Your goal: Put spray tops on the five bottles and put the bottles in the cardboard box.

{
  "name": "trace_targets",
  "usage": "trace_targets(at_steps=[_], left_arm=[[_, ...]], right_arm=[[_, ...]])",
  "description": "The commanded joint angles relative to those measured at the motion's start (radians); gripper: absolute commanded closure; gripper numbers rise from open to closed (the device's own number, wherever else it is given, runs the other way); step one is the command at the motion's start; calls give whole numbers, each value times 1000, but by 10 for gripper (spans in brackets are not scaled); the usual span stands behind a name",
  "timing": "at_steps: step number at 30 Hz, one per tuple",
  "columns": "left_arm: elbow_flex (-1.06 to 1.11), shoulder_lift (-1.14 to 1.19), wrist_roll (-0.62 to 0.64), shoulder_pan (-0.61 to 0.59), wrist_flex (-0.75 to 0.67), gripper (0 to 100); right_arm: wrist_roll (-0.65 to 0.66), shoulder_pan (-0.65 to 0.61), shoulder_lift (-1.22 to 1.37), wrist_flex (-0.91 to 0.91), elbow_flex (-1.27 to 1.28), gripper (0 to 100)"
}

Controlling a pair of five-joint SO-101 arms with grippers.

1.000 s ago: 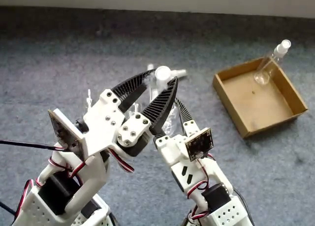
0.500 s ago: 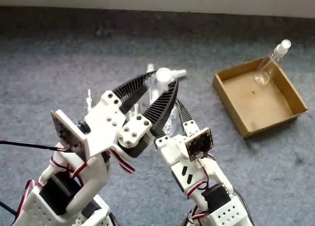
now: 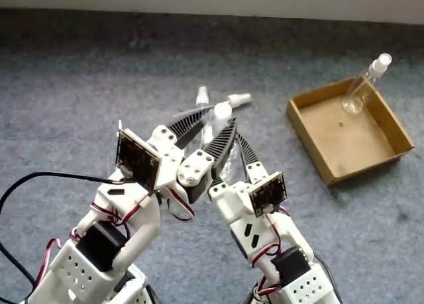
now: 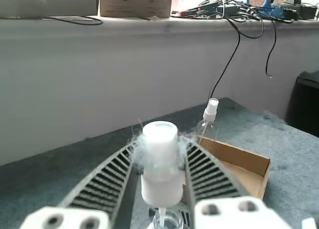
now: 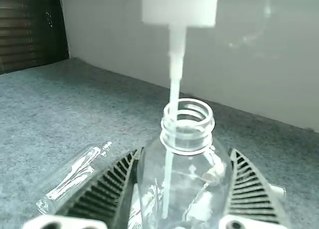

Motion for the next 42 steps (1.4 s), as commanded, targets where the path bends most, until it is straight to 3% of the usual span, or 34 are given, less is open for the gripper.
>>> trace_targets(at_steps=[1, 8, 28, 32, 42], left_arm=[[13, -4, -6, -16, -32, 995], [90, -8, -6, -16, -117, 995], [134, -15, -5, 21, -115, 995], [134, -15, -5, 24, -115, 995], [157, -15, -5, 19, -117, 995]], right_arm=[[12, 2, -5, 2, 127, 789], [12, 2, -5, 2, 127, 789], [5, 1, -5, 5, 127, 789], [-32, -2, -15, 153, 104, 789], [-80, 2, -15, 159, 36, 789]])
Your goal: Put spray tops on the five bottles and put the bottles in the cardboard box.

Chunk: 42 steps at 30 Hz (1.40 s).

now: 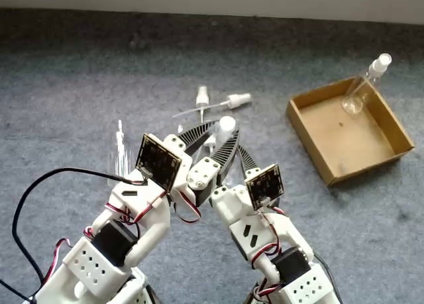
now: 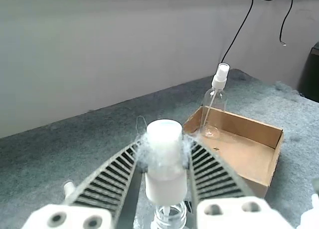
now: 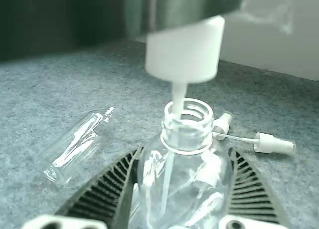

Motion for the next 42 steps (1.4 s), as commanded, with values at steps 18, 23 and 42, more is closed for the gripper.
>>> trace_targets(at_steps=[18, 23, 42], left_arm=[[125, -15, -3, 22, -190, 995], [125, -15, 0, 24, -212, 995], [166, -5, -2, 38, -212, 995]], right_arm=[[-11, 53, -15, 7, 30, 789], [-11, 53, -15, 7, 30, 789], [25, 50, -15, 10, 30, 789]])
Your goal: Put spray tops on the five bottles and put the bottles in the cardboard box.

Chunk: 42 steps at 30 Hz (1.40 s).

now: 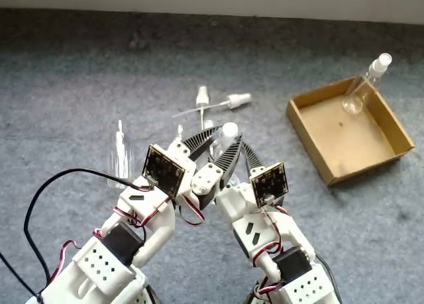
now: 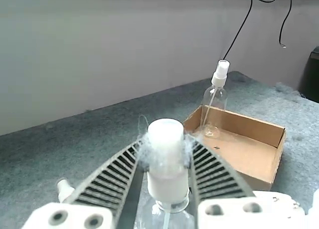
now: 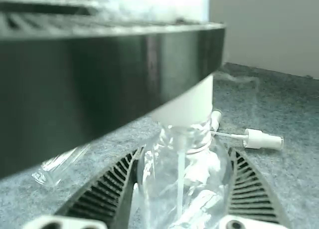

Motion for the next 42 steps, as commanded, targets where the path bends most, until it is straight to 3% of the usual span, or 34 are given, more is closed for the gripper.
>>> trace_targets(at_steps=[1, 26, 33, 42], left_arm=[[8, -5, -2, 25, -23, 995], [62, -13, -3, 19, -25, 994], [64, -13, -3, 16, -21, 812], [56, -15, -2, -65, -20, 838]], right_arm=[[51, 8, -15, 2, 30, 789], [61, 15, -15, 2, 30, 789], [61, 15, -15, 2, 31, 789], [64, 15, -15, 2, 33, 789]])
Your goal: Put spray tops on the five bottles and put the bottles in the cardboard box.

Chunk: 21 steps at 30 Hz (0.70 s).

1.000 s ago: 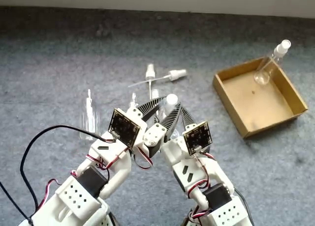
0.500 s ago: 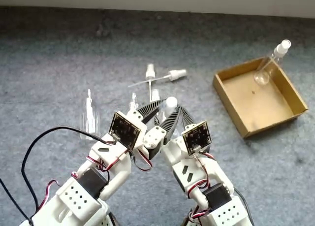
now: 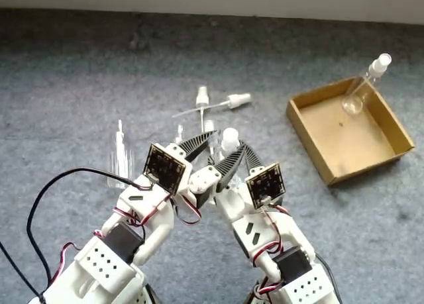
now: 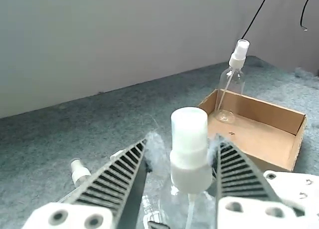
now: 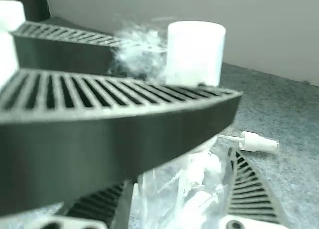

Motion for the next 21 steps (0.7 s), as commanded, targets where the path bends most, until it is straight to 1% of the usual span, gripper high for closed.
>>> trace_targets(at_steps=[1, 5, 7, 11, 16, 19, 21], left_arm=[[-13, -15, 0, -21, -8, 832], [-24, -16, 0, -21, 8, 822], [-54, -21, 0, -19, 71, 822], [-133, -97, -2, -21, 261, 822], [-143, -237, -3, -31, 376, 824], [-154, -326, -3, -38, 482, 825], [-170, -383, -3, -68, 542, 826]], right_arm=[[11, 13, -15, -1, 33, 789], [11, 13, -15, -1, 33, 789], [11, 13, -15, -1, 33, 789], [6, 44, -15, -2, 33, 789], [6, 54, -15, -2, 35, 789], [6, 54, -15, -2, 31, 789], [6, 54, -15, -2, 31, 789]])
